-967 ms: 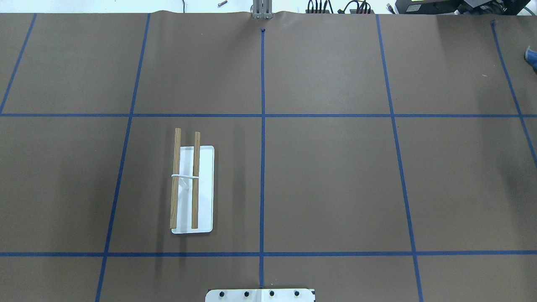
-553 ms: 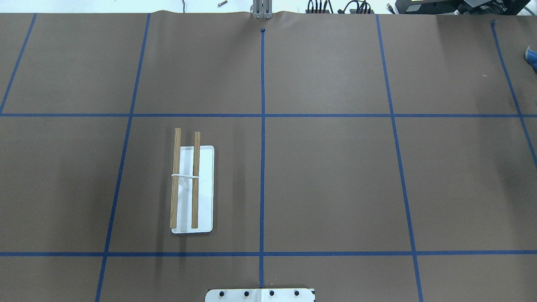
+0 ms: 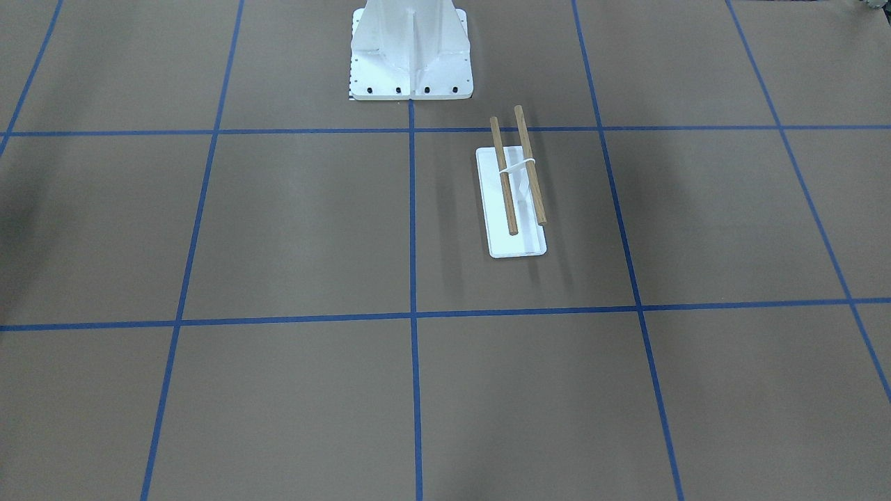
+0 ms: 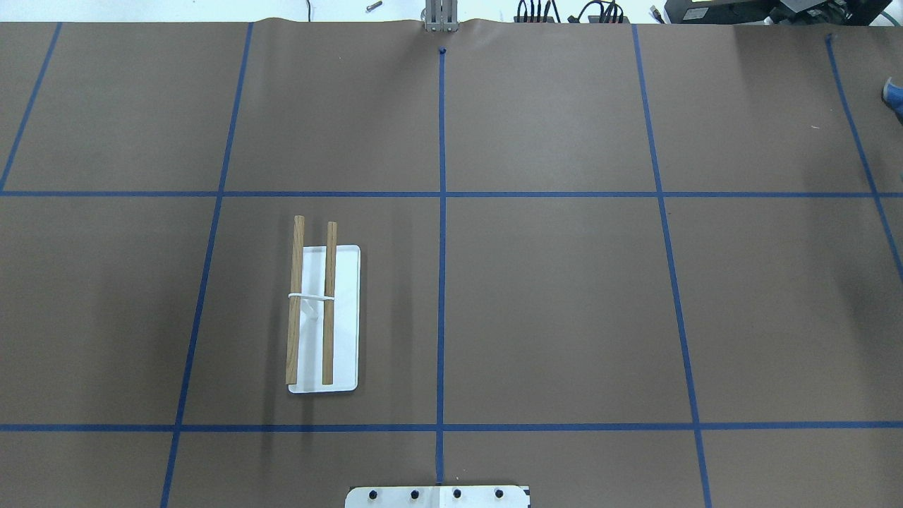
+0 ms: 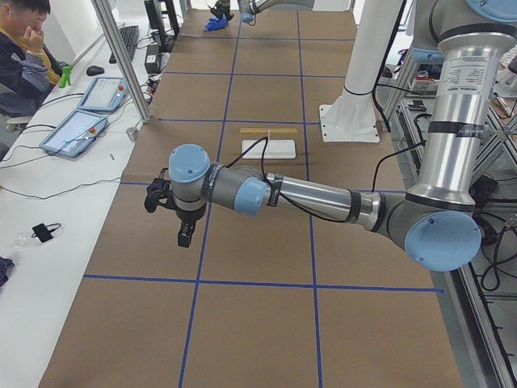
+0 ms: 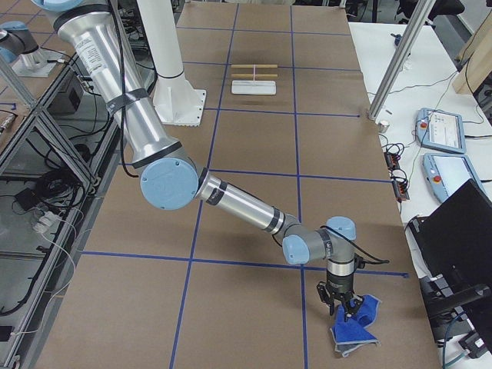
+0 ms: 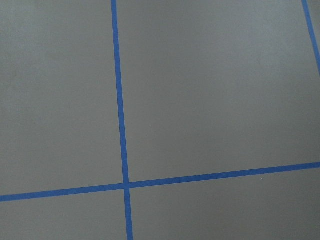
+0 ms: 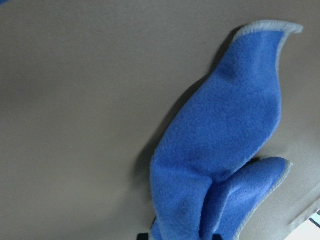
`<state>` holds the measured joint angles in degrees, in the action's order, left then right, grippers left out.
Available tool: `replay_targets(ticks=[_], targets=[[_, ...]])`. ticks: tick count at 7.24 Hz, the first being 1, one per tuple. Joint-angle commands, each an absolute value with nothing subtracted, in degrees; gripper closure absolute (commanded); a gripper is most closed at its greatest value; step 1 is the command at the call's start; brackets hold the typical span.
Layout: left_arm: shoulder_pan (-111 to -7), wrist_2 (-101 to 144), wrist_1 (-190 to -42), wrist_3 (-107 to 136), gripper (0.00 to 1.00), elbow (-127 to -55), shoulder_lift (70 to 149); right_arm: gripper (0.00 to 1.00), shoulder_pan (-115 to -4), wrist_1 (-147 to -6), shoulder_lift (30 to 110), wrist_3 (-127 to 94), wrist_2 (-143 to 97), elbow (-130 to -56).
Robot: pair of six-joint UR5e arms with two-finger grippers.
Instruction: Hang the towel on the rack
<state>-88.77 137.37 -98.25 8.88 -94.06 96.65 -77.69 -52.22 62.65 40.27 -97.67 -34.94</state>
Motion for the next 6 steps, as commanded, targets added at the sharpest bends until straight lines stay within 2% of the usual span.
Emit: replay_targets(ticks=[1, 4, 6], targets=[[-88.8, 137.4, -98.3, 8.8, 0.02, -94.0, 96.5, 1.0, -77.5, -52.3, 62.4, 40.3, -97.6, -34.8], [-88.8, 137.4, -98.3, 8.8, 0.02, -93.9, 96.5, 1.0, -78.1, -52.3, 61.5, 40.3, -97.9, -34.9], [-88.8, 137.4, -98.4, 8.9, 0.02, -94.1, 96.2, 1.0, -83.2, -52.8, 60.6, 41.9, -103.8, -36.0]])
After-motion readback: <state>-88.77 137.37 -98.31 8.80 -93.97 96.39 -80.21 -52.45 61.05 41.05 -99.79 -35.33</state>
